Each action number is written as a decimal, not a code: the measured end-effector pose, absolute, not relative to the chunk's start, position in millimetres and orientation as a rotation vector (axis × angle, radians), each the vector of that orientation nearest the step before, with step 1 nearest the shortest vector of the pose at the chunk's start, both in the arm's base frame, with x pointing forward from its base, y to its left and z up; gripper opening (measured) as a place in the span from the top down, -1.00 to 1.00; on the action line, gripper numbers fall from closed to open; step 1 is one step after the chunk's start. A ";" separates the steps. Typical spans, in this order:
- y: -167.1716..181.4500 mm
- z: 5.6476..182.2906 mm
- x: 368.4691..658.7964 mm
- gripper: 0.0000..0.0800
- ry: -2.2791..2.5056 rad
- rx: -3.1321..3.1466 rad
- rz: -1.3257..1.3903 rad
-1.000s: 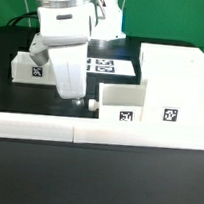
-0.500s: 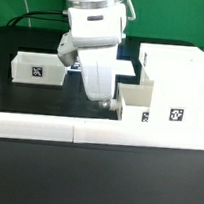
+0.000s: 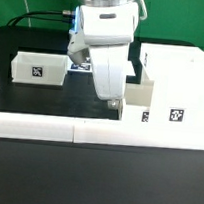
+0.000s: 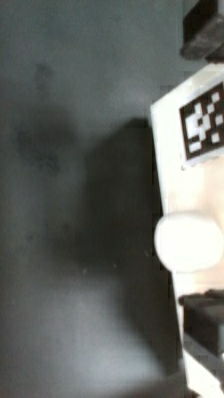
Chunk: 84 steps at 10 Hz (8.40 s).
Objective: Assemble drawer
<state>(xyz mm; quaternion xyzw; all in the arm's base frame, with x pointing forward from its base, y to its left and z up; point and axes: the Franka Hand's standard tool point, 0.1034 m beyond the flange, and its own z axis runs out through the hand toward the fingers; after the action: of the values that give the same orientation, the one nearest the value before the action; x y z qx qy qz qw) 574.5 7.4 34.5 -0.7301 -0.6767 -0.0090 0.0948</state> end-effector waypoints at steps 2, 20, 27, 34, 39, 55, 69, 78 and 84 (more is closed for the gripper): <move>6.6 34.3 574.4 -0.62 -2.005 -2.166 -0.026; 27.0 36.8 581.6 -0.62 -2.103 -2.118 0.019; -29.1 71.8 526.4 -0.62 -2.058 -2.273 -0.026; -47.6 74.6 492.0 -0.62 -1.896 -2.443 -0.056; -79.8 71.4 448.8 -0.62 -1.249 -2.871 -0.133; -86.9 13.4 389.1 -0.62 -0.048 -3.092 -0.045; -82.4 6.8 392.0 0.90 -0.074 -3.102 -0.079; -40.6 66.0 463.3 0.89 -0.293 -3.051 -0.095; -12.6 70.6 495.7 0.89 -0.408 -3.028 -0.139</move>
Offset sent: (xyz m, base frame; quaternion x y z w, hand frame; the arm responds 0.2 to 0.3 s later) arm 0.0000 0.0000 0.0000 0.0000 0.0000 0.0000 1.0000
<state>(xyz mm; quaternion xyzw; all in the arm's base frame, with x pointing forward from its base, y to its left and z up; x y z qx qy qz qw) 495.7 -12.6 70.6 -0.9892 -0.1334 -0.0454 0.0415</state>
